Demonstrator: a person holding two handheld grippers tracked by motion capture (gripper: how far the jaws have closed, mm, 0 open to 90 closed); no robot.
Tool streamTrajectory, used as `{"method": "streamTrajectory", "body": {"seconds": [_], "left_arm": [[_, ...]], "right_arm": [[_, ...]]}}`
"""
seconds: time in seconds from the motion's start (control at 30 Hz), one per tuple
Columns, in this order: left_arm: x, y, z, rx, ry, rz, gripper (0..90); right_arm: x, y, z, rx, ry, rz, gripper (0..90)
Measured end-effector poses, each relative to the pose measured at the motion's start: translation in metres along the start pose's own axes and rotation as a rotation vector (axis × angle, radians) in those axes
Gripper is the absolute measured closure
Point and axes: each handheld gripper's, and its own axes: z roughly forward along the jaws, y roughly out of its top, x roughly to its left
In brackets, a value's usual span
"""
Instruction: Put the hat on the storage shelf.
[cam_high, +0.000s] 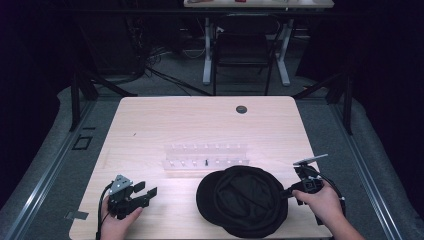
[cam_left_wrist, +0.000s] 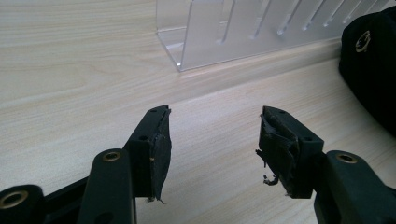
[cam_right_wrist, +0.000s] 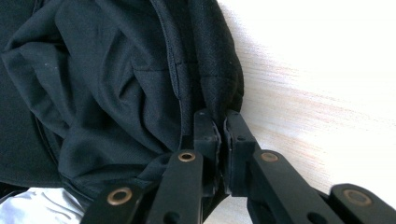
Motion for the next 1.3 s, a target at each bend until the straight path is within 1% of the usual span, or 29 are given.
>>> {"method": "streamTrajectory", "body": {"seconds": [0.03, 0.07, 0.17, 0.2, 0.23, 0.33, 0.37, 0.43, 0.47, 0.5, 0.53, 0.57, 0.6, 0.63, 0.67, 0.73, 0.77, 0.83, 0.87, 0.93, 0.97, 1.0, 1.03, 1.1, 1.13, 1.17, 1.2, 1.23, 1.3], "left_arm": [[0.0, 0.0, 0.0, 0.001, 0.0, 0.0, 43.7], [0.0, 0.0, 0.0, 0.001, 0.0, 0.0, 43.8], [0.0, 0.0, 0.0, 0.001, 0.0, 0.0, 43.8], [0.0, 0.0, 0.0, 0.001, 0.001, 0.0, 43.8], [0.0, 0.0, 0.0, 0.001, 0.0, 0.0, 43.8], [0.0, 0.0, 0.0, 0.002, 0.001, 0.001, 43.8], [0.0, 0.0, 0.0, 0.002, 0.001, 0.001, 43.8], [0.0, 0.0, 0.0, 0.003, 0.001, 0.003, 43.8], [0.0, 0.0, 0.0, 0.003, 0.002, 0.003, 43.8], [0.0, 0.0, 0.0, 0.003, 0.001, 0.003, 43.8], [0.0, 0.0, 0.001, 0.002, 0.002, 0.002, 43.8], [0.0, 0.0, 0.001, 0.003, 0.002, 0.002, 43.8], [0.0, 0.0, 0.001, 0.003, 0.002, 0.002, 43.8], [0.0, 0.0, 0.001, 0.003, 0.003, 0.002, 43.8], [0.0, 0.0, 0.001, 0.003, 0.003, 0.001, 43.8], [0.0, 0.0, 0.001, 0.003, 0.003, 0.001, 43.8], [0.0, 0.0, 0.001, 0.003, 0.003, 0.001, 43.8], [0.0, 0.0, 0.001, 0.003, 0.003, 0.001, 43.8], [0.0, 0.0, 0.001, 0.003, 0.004, 0.002, 43.8], [0.0, 0.0, 0.001, 0.004, 0.004, 0.003, 43.8], [0.0, 0.0, 0.001, 0.003, 0.004, 0.002, 43.8], [0.0, 0.0, 0.001, 0.003, 0.004, 0.002, 43.8], [0.0, 0.0, 0.001, 0.003, 0.003, 0.001, 43.8], [0.0, 0.0, 0.001, 0.003, 0.004, 0.0, 43.8], [0.0, 0.0, 0.001, 0.003, 0.003, 0.0, 43.8], [0.0, 0.0, 0.001, 0.003, 0.003, 0.0, 43.8], [0.0, 0.0, 0.001, 0.003, 0.004, 0.002, 43.8], [0.0, 0.0, 0.001, 0.003, 0.004, 0.002, 43.8], [0.0, 0.0, 0.001, 0.002, 0.003, 0.003, 43.8]], "right_arm": [[0.001, 0.0, -0.001, 0.002, 0.002, 0.005, 86.9], [0.0, 0.0, -0.001, -0.011, 0.023, 0.013, 87.3], [-0.001, 0.001, -0.004, 0.004, 0.029, 0.004, 87.7], [0.0, 0.0, -0.004, -0.017, 0.036, 0.022, 87.9], [-0.002, 0.001, -0.007, 0.005, 0.041, 0.003, 88.0], [0.0, -0.001, -0.009, -0.025, 0.061, 0.029, 88.1], [0.0, 0.0, -0.011, -0.015, 0.068, 0.027, 88.1], [0.001, -0.001, -0.013, -0.035, 0.087, 0.043, 88.1], [0.002, 0.0, -0.017, -0.036, 0.107, 0.032, 88.2], [0.002, 0.0, -0.017, -0.036, 0.107, 0.032, 88.2], [0.003, 0.0, -0.019, -0.034, 0.113, 0.039, 88.2], [0.004, 0.0, -0.023, -0.05, 0.137, 0.037, 88.3], [0.004, 0.0, -0.023, -0.05, 0.137, 0.037, 88.3], [0.007, 0.0, -0.026, -0.061, 0.155, 0.044, 88.3], [0.007, 0.0, -0.026, -0.061, 0.155, 0.044, 88.3], [0.009, 0.0, -0.03, -0.067, 0.174, 0.048, 88.3], [0.011, 0.0, -0.034, -0.065, 0.201, 0.052, 88.4], [0.012, 0.0, -0.035, -0.069, 0.211, 0.061, 88.3], [0.013, 0.0, -0.036, -0.084, 0.216, 0.07, 88.4], [0.014, 0.001, -0.038, -0.075, 0.225, 0.056, 88.4], [0.016, 0.001, -0.039, -0.084, 0.234, 0.067, 88.4], [0.016, 0.001, -0.041, -0.076, 0.242, 0.062, 88.4], [0.018, 0.001, -0.042, -0.082, 0.257, 0.075, 88.5], [0.021, 0.002, -0.047, -0.083, 0.267, 0.061, 88.5], [0.025, 0.003, -0.051, -0.092, 0.284, 0.057, 88.5], [0.025, 0.003, -0.051, -0.092, 0.284, 0.057, 88.5], [0.029, 0.005, -0.056, -0.097, 0.306, 0.051, 88.5], [0.029, 0.005, -0.056, -0.097, 0.306, 0.051, 88.5], [0.033, 0.006, -0.059, -0.106, 0.33, 0.054, 88.5]]}}
